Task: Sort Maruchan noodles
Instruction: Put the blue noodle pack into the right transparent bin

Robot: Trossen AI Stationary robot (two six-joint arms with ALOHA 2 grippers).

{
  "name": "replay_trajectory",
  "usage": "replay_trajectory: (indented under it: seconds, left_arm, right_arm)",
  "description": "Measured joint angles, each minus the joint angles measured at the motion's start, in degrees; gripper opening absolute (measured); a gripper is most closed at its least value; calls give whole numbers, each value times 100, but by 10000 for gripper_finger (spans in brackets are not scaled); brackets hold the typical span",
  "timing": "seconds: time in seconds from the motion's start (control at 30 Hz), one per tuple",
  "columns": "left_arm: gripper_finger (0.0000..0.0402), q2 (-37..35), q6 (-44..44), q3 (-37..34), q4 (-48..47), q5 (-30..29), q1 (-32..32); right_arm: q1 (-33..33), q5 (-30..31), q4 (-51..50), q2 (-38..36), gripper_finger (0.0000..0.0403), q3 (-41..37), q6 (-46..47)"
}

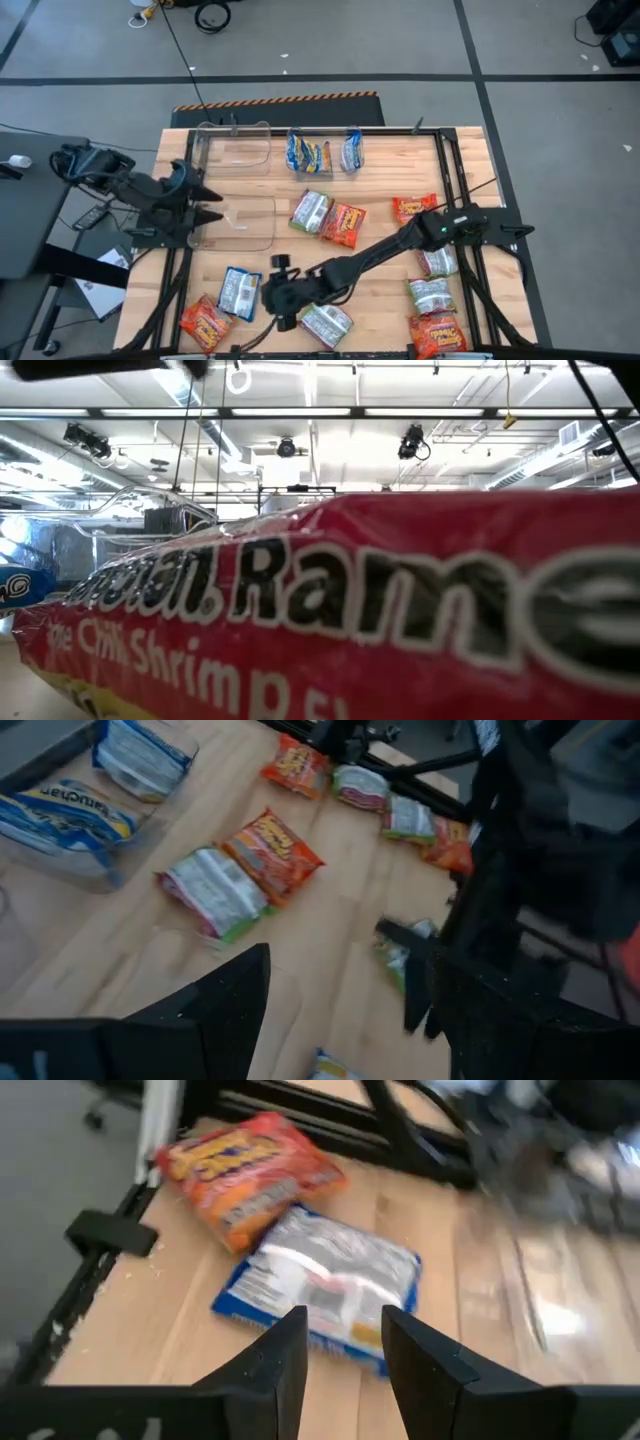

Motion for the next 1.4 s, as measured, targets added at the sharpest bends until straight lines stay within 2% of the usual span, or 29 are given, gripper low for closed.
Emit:
replay_trajectory:
  seconds: [0.17, 0.4, 0.53, 0.73, 0.87, 1.03, 1.2, 1.4]
  left_arm:
    - [272, 234, -546, -4, 204, -313, -522]
    - [272, 683, -914, -4, 576, -522, -862]
    - [272, 926, -1014, -6, 747, -605, -926]
    - [272, 1131, -1007, -6, 750, -868, -945]
    - [272, 1160, -959, -6, 729, -1211, -916]
    - [272, 1160, -808, -6, 736, -1253, -750]
    - [272, 1160, -625, -6, 751, -1272, -558]
    - [272, 1160, -310, -6, 719, -1249, -376]
  right_arm:
    - [2, -592, 2, 319, 138, 423, -1510]
    - [-3, -405, -184, 646, 138, 374, -3609]
    - [-4, -386, 28, 977, 138, 371, -3971]
    - [55, 99, 140, 1129, 143, 394, -4108]
    - [91, 107, 217, 1149, 170, 396, -4436]
    - [38, 121, 712, 1159, 223, 288, -5031]
    - [-148, -311, 967, 1135, 253, 171, -5699]
    - [-400, -761, 1171, 1149, 239, -161, -6051]
